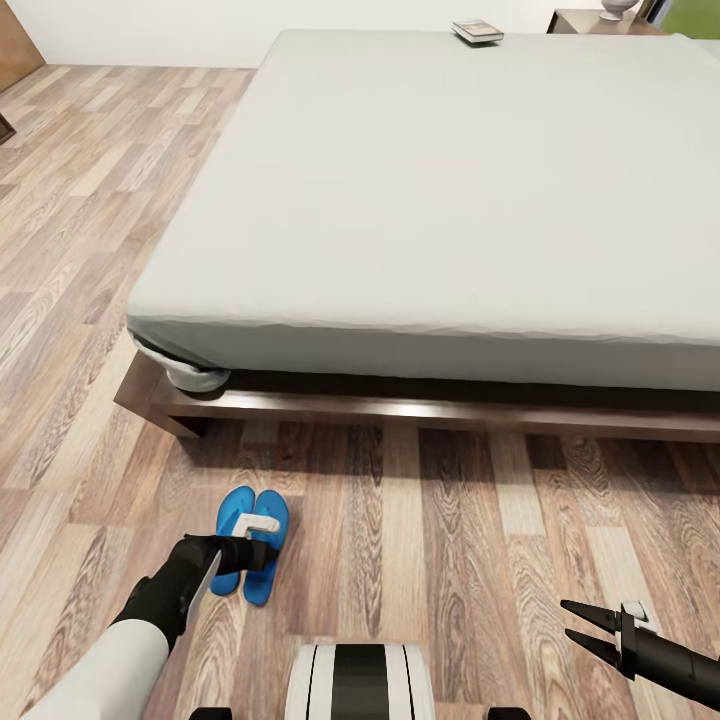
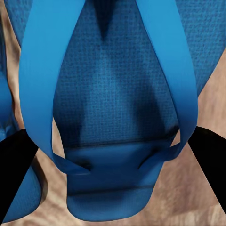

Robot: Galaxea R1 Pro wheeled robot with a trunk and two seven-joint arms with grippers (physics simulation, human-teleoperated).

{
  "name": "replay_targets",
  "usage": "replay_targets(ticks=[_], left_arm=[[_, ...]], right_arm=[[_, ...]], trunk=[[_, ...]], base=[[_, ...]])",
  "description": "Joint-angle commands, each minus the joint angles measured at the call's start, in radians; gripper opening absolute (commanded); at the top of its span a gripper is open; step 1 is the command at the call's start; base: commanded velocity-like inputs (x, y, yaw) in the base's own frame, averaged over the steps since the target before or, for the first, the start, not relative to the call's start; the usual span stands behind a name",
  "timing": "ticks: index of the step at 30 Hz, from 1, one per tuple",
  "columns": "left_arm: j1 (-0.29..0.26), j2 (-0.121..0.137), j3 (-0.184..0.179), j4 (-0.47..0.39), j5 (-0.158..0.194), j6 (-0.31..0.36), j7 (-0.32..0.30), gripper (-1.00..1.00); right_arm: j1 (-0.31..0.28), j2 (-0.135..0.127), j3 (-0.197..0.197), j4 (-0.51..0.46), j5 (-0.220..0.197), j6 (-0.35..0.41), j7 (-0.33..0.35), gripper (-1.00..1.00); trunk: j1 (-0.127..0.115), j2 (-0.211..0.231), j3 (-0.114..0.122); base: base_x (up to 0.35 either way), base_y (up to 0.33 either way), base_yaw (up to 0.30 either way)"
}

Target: In the bedroom, move the book from the bed onto either nightstand, and place the two sandals side by side next to the bed.

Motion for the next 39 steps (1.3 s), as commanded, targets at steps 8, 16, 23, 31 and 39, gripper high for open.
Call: replay_targets(ticks=[8, 16, 23, 31, 39], left_arm=[[0.0, -0.001, 0.013, -0.001, -0.01, 0.003, -0.009, -1.0], [0.0, -0.002, 0.028, -0.001, -0.01, -0.013, -0.009, -1.0], [0.0, -0.002, 0.047, -0.001, -0.01, -0.024, -0.009, -1.0], [0.0, 0.0, 0.049, -0.001, -0.01, -0.025, -0.009, -1.0], [0.0, 0.0, 0.049, -0.002, -0.01, -0.026, -0.009, -1.0]], right_arm=[[-0.001, -0.001, 0.006, 0.0, -0.008, 0.009, 0.001, 1.0], [-0.001, -0.001, 0.006, 0.0, -0.008, 0.009, 0.001, 1.0], [-0.001, -0.001, 0.006, 0.0, -0.009, 0.009, 0.001, 1.0], [-0.001, 0.001, 0.006, 0.0, -0.008, 0.009, 0.001, 1.0], [-0.001, 0.001, 0.006, 0.0, -0.008, 0.009, 0.001, 1.0]], trunk=[[0.0, -0.001, -0.004], [0.002, -0.001, -0.016], [0.002, -0.001, -0.016], [0.002, -0.001, -0.016], [0.002, -0.001, -0.016]], base=[[0.0, 0.0, 0.0], [0.0, 0.0, 0.0], [0.0, 0.0, 0.0], [0.0, 0.0, 0.0], [0.0, 0.0, 0.0]])
